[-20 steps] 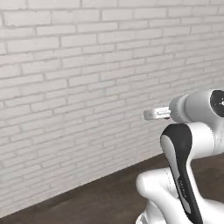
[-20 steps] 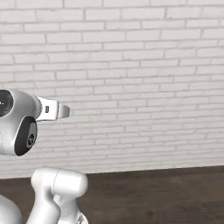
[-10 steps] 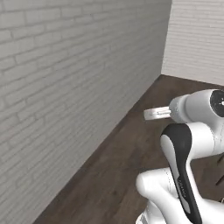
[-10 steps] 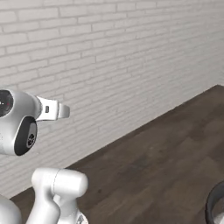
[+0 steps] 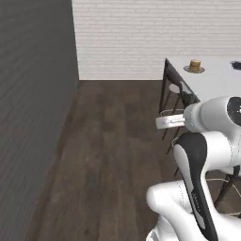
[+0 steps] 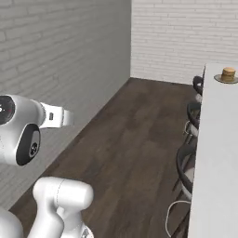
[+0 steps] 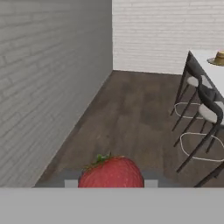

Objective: Take the strawberry from the fridge and place it on top of the pancake, located on the dining counter.

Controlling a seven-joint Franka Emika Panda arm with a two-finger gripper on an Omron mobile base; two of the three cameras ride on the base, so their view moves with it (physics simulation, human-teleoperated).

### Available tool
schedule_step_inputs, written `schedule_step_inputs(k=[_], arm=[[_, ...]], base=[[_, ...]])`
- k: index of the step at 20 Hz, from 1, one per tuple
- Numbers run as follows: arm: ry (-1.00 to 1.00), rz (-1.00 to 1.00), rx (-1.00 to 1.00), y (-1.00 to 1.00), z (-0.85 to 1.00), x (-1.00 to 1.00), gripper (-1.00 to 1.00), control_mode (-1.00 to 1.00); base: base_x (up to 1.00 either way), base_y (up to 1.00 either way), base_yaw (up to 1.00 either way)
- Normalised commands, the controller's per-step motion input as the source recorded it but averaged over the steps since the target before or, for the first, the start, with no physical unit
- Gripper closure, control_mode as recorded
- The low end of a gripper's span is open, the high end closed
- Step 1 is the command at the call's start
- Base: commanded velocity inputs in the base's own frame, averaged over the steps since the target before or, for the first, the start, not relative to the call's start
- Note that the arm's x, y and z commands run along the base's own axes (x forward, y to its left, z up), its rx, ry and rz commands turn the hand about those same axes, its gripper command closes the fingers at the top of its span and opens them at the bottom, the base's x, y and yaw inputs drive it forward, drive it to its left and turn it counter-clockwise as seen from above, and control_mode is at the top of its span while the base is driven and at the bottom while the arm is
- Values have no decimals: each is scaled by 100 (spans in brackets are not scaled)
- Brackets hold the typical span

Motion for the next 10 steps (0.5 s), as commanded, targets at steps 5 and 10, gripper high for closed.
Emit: schedule_step_inputs(k=[5,10], arm=[[0,0,0,0,0,0,100,100],[0,0,0,0,0,0,100,100]], base=[[76,89,-58],[99,100,-47]])
